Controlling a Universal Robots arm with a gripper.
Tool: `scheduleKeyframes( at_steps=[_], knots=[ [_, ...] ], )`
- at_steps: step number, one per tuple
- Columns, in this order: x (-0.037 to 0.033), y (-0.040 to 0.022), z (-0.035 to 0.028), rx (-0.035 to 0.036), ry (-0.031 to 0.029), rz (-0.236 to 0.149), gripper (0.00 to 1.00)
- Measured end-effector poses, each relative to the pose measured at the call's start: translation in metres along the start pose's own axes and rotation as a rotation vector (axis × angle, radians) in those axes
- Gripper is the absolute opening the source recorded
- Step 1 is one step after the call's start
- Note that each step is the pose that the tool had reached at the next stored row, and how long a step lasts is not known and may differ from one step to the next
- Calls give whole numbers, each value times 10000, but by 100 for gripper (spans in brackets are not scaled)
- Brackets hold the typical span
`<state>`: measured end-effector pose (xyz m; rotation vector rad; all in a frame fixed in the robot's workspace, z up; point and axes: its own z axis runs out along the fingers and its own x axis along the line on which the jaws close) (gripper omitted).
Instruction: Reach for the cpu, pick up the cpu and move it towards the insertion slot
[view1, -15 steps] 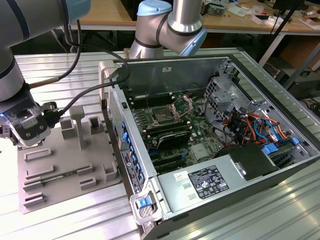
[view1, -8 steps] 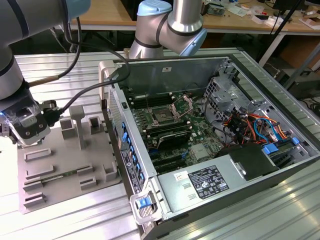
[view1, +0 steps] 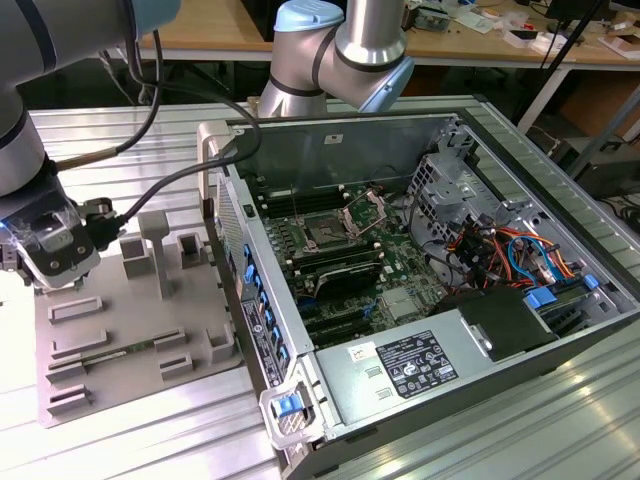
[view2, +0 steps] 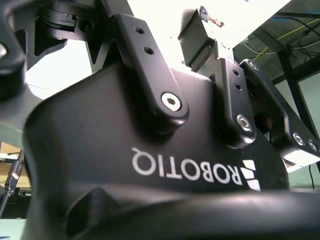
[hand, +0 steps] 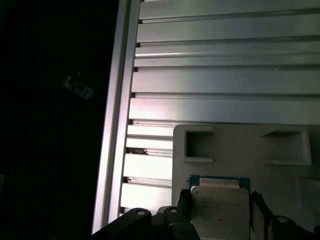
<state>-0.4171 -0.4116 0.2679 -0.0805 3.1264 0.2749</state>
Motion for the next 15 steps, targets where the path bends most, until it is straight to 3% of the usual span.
scheduleKeyframes(
  at_steps=[15],
  knots=[
    [0,9,-52,-141,-8,0,55]
  ],
)
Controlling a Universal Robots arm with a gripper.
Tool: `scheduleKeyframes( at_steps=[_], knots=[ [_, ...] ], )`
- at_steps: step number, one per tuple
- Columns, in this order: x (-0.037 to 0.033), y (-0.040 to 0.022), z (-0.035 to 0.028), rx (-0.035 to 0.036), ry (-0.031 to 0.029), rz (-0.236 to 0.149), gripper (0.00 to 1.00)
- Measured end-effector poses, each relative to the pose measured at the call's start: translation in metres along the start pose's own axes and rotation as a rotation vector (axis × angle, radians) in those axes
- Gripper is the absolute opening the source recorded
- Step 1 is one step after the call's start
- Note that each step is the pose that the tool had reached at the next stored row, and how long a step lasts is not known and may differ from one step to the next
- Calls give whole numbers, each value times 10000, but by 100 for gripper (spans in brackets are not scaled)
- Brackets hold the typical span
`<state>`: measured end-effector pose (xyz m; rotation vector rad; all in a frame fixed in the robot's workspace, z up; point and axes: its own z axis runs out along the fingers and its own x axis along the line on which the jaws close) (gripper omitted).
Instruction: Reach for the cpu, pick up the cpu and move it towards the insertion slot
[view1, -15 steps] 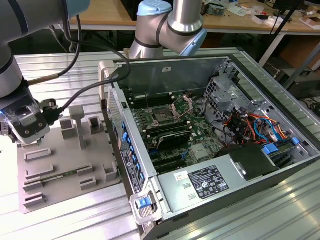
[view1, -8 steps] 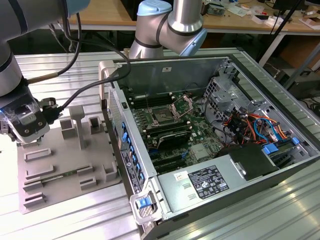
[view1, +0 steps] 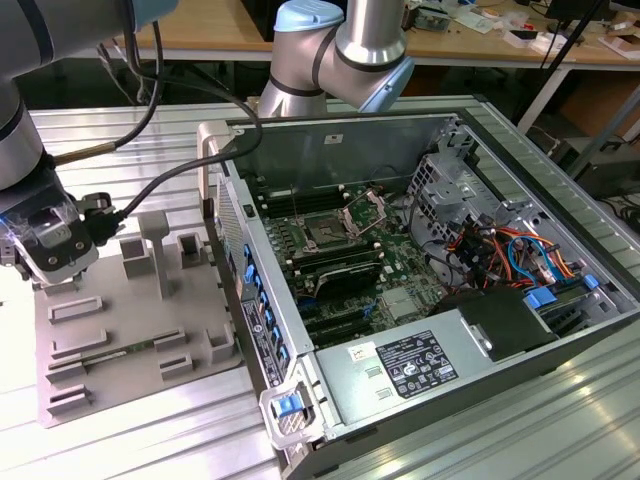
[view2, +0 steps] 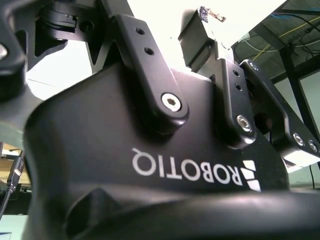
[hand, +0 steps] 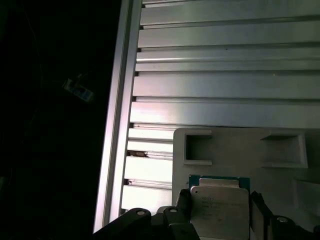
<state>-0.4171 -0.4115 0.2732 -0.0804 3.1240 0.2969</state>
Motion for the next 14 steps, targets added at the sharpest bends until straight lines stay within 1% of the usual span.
scheduleKeyframes(
  at_steps=[14],
  knots=[
    [0,8,-44,-128,-6,0,55]
  ],
)
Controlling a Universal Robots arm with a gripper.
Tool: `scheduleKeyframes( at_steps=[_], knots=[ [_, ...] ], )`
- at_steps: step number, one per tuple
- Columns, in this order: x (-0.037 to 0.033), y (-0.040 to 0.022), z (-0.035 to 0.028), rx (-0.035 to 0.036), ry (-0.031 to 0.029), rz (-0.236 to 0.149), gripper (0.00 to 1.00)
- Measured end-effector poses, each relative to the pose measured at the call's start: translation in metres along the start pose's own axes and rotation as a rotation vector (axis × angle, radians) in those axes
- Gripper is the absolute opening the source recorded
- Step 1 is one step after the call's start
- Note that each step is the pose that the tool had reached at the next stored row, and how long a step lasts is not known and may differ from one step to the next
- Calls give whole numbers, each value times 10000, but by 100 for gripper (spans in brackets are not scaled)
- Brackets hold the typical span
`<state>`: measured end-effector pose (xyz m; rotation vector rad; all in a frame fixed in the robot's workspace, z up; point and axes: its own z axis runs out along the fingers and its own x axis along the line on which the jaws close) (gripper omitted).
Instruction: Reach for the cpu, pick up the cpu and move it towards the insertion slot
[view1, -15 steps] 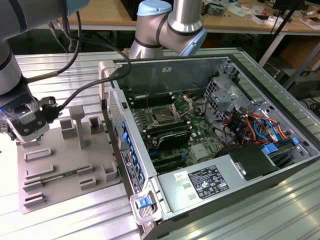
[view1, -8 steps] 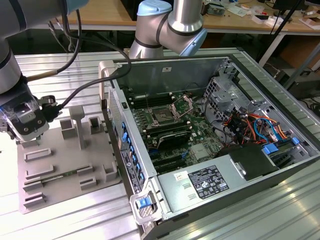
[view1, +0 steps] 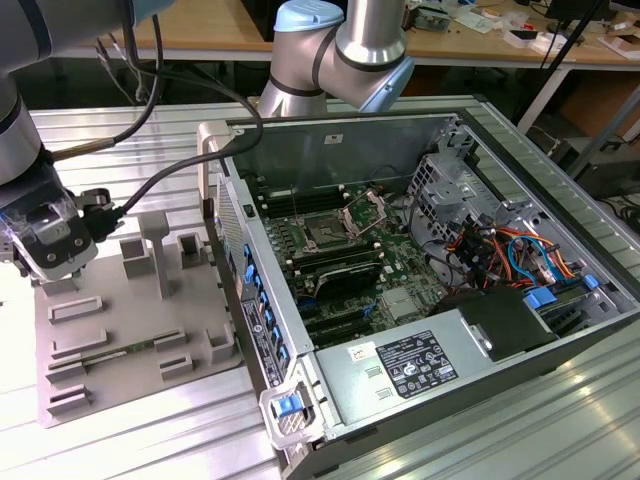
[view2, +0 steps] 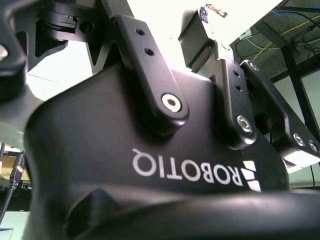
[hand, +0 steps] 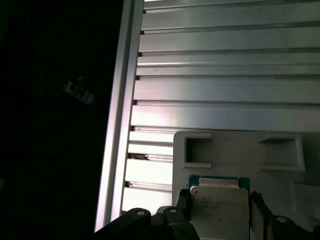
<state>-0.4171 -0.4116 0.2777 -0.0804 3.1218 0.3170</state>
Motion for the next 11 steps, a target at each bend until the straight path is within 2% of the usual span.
scheduleKeyframes(
  at_steps=[9,11],
  knots=[
    [-1,8,-40,-99,-5,0,55],
    [-1,11,-53,-139,-8,-1,55]
  ],
)
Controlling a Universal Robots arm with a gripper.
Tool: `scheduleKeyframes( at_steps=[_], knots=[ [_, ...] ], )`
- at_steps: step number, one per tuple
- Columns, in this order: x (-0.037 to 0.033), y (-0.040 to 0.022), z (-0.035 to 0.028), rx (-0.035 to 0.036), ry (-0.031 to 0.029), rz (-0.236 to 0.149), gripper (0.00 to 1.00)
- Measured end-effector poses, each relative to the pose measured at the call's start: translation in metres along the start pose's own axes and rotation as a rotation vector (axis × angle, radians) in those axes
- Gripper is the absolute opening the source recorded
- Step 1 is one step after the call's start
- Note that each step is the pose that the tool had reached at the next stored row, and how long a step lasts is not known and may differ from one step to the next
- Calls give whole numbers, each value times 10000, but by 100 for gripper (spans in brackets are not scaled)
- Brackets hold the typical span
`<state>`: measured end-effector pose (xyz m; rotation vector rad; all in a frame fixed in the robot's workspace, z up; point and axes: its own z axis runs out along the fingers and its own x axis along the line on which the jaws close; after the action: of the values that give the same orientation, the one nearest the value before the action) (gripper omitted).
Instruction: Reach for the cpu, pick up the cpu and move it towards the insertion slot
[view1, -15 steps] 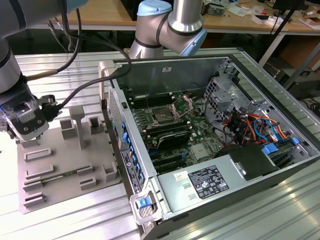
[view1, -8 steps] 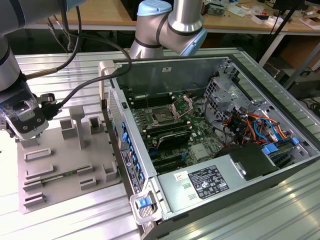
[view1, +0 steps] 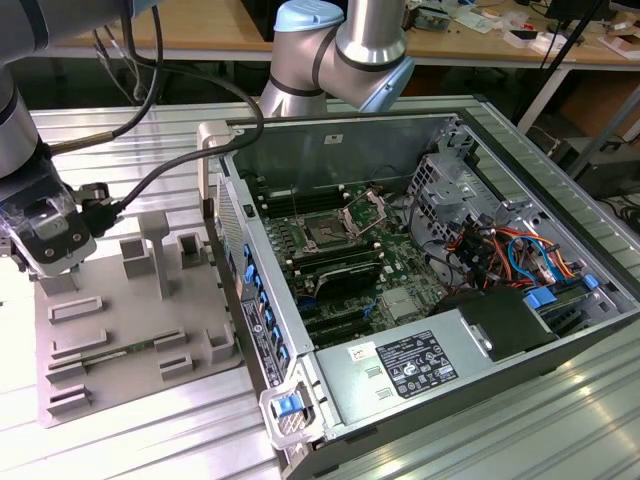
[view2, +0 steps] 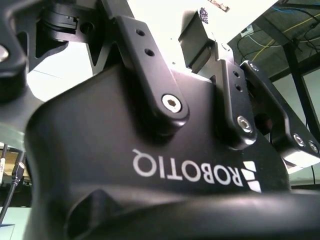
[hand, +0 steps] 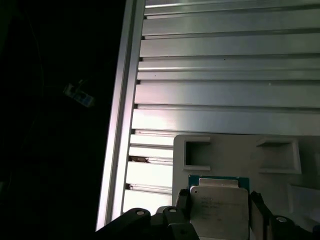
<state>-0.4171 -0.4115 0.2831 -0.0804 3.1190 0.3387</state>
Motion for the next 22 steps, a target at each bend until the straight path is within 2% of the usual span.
scheduleKeyframes(
  at_steps=[11,15,16,17,18,19,20,21,22],
  knots=[
    [0,10,-48,-154,-7,0,55],
    [-1,14,-64,-165,-8,0,55],
    [-1,14,-65,-82,-3,1,55],
    [-2,13,-66,76,6,0,55],
    [-1,14,-66,282,16,0,55],
    [-1,14,-65,543,30,0,55],
    [-1,14,-65,739,39,1,55],
    [0,14,-65,1060,55,3,55],
    [0,14,-65,1310,68,4,55]
  ],
)
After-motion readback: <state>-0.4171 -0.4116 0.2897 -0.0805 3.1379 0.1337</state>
